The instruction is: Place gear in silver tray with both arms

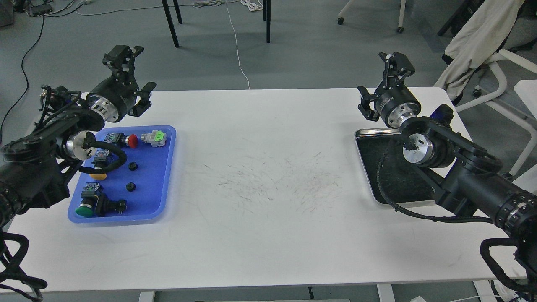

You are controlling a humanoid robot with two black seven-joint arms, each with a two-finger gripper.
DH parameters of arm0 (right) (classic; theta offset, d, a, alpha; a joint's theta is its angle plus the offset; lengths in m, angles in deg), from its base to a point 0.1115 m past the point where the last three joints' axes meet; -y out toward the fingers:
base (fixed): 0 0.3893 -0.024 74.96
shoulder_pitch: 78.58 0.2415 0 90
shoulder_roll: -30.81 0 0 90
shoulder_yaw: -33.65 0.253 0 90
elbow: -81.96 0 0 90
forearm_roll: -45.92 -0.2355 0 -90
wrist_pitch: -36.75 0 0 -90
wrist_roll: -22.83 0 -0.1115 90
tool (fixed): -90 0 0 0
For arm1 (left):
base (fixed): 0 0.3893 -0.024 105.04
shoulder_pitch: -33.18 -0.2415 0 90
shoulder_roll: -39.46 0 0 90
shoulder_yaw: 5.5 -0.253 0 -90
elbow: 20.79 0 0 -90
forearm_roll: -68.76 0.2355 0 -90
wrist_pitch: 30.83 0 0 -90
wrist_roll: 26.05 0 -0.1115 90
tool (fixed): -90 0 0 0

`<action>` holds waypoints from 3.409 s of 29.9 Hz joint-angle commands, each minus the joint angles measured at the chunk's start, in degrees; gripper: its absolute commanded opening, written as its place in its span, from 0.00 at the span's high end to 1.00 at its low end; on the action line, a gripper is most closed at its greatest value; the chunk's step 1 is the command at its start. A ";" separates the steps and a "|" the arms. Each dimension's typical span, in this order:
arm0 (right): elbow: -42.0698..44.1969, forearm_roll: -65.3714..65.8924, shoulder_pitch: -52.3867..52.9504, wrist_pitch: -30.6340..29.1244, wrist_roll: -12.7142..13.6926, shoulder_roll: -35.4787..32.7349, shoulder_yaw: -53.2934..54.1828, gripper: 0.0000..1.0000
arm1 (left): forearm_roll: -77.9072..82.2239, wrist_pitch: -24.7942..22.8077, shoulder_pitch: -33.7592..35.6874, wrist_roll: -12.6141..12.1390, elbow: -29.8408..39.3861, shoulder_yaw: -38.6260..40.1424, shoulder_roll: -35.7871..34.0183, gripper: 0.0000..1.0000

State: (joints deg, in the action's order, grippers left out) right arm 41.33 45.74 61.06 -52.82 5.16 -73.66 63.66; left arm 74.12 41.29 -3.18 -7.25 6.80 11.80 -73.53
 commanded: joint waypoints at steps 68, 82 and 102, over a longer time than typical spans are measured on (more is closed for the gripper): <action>-0.50 0.00 0.29 0.98 0.01 0.49 -0.13 0.02 | -0.71 -3.39 -1.08 9.20 -2.02 -0.69 -0.56 0.01; -0.50 0.00 0.29 0.98 -0.08 0.41 -0.13 0.02 | -0.79 -3.21 -1.34 5.99 -1.93 -2.18 -1.00 0.01; -0.41 0.00 1.08 0.98 0.09 -0.12 -0.22 0.02 | -0.53 0.57 0.59 0.97 -3.16 -5.17 -0.56 0.01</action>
State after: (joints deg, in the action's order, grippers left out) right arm 40.85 45.75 61.99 -51.84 5.17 -73.70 63.44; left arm 73.59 41.26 -3.45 -6.49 3.71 6.95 -74.10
